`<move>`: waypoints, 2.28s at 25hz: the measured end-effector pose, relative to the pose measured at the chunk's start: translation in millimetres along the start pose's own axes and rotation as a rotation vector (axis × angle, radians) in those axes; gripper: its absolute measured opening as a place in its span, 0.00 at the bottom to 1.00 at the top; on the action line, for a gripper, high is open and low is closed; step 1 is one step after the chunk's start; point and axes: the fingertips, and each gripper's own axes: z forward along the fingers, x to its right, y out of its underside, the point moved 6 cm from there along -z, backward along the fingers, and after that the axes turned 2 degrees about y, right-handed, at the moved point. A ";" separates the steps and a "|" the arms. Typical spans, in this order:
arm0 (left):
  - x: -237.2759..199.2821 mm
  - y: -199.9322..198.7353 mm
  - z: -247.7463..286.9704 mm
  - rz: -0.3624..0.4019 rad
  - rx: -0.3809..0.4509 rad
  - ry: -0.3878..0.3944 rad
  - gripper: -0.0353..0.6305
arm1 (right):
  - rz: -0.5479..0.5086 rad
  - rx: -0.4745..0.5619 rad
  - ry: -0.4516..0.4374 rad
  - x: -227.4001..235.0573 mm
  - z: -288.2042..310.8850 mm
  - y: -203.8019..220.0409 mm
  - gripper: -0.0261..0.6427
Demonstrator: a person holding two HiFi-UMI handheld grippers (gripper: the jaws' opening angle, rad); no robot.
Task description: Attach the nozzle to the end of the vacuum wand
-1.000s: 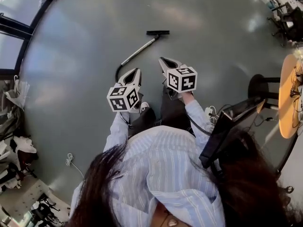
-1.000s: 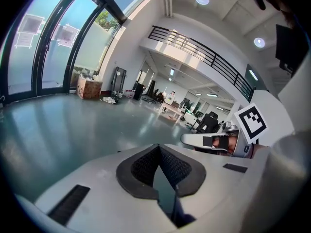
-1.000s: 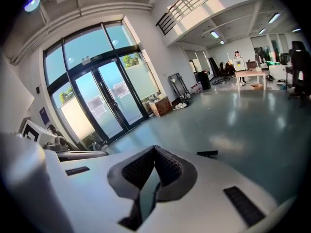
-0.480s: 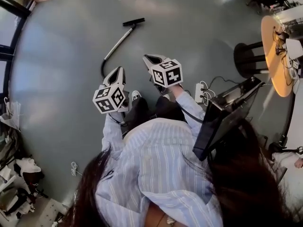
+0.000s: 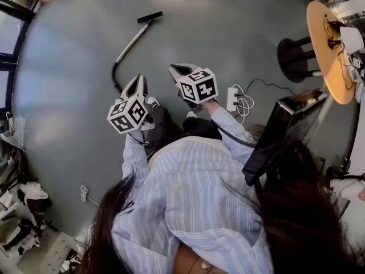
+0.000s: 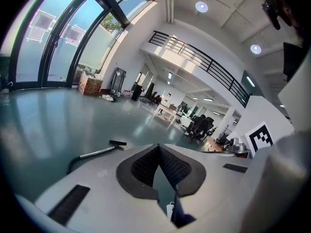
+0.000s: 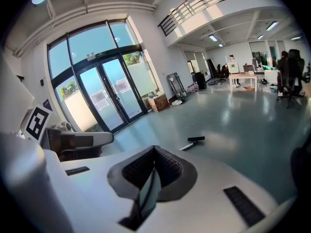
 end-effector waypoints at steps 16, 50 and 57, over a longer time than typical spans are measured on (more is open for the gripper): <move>93.0 73.8 -37.7 -0.014 0.036 -0.079 0.06 | -0.034 -0.005 -0.126 22.8 -76.6 52.9 0.05; 33.4 48.5 -70.0 0.120 -0.034 -0.005 0.06 | -0.002 -0.006 -0.079 -54.2 -48.6 43.0 0.05; 17.1 44.4 -79.5 0.107 -0.032 -0.003 0.06 | 0.004 -0.019 -0.071 -66.8 -37.3 44.5 0.05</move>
